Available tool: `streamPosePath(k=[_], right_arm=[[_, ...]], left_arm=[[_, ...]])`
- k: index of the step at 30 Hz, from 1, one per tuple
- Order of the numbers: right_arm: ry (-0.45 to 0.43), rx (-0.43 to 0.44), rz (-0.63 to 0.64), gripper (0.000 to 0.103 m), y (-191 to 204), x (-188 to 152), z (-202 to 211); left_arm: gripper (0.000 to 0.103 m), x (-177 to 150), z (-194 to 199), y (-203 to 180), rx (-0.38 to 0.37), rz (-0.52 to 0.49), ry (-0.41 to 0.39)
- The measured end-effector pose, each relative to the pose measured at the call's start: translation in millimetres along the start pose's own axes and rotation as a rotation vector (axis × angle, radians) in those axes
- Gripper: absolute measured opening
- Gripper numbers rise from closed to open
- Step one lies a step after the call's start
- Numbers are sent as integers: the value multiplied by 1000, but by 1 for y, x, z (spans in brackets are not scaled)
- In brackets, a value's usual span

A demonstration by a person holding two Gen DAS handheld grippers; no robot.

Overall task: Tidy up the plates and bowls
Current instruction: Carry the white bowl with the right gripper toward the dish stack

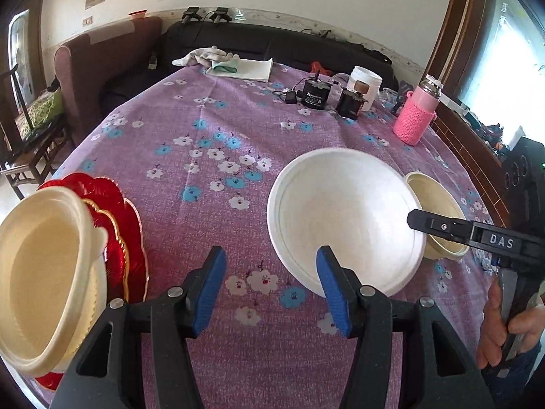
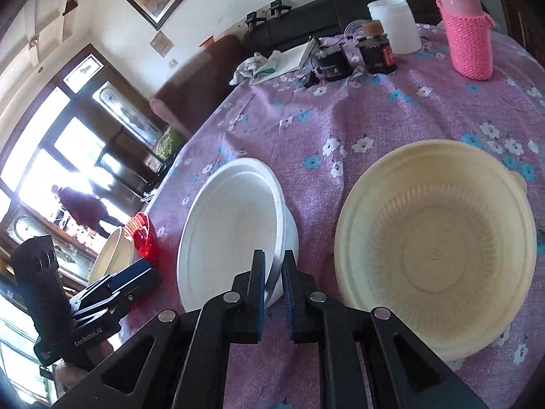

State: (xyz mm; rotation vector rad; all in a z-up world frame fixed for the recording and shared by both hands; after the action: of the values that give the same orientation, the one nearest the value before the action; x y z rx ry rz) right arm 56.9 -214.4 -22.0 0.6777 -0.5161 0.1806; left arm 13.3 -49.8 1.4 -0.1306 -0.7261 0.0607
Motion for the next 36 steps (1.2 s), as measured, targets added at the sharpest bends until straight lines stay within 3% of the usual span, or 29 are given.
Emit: streamPosePath(k=[1, 5, 11, 13, 15, 26, 31, 36], right_arm=[[-5, -14, 11, 15, 2, 0, 0], [-34, -43, 33, 43, 4, 3, 2], [-39, -46, 19, 42, -1, 5, 0], [-48, -63, 18, 31, -4, 5, 0], [-52, -79, 36, 27, -3, 5, 1], [-96, -178, 156, 26, 4, -2, -12], [-92, -175, 158, 26, 2, -4, -16], [-94, -143, 144, 26, 4, -3, -16]], left_arm=[[55, 1, -2, -2, 0, -3, -1], [55, 6, -12, -4, -4, 0, -3], [55, 11, -30, 2, -21, 43, 3], [52, 10, -36, 2, -32, 51, 7], [42, 9, -40, 0, -42, 47, 5], [37, 7, -53, -10, -71, 14, -54], [37, 7, -61, -1, -93, 68, -33], [37, 9, -57, -4, -76, 45, -55]])
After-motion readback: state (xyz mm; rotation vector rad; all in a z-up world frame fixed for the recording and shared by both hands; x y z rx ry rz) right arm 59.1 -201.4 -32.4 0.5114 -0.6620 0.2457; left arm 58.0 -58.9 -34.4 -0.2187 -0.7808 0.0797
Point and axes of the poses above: each gripper's, at about its wrist camera, not at the fingertips, and z roughly against the way its jaws point, y to its left, x to its top, the point moved 8 cm from there along -z, roughly the way its jaws point, and after that the axes turned 3 degrees about -z, right-handed, at the moved point
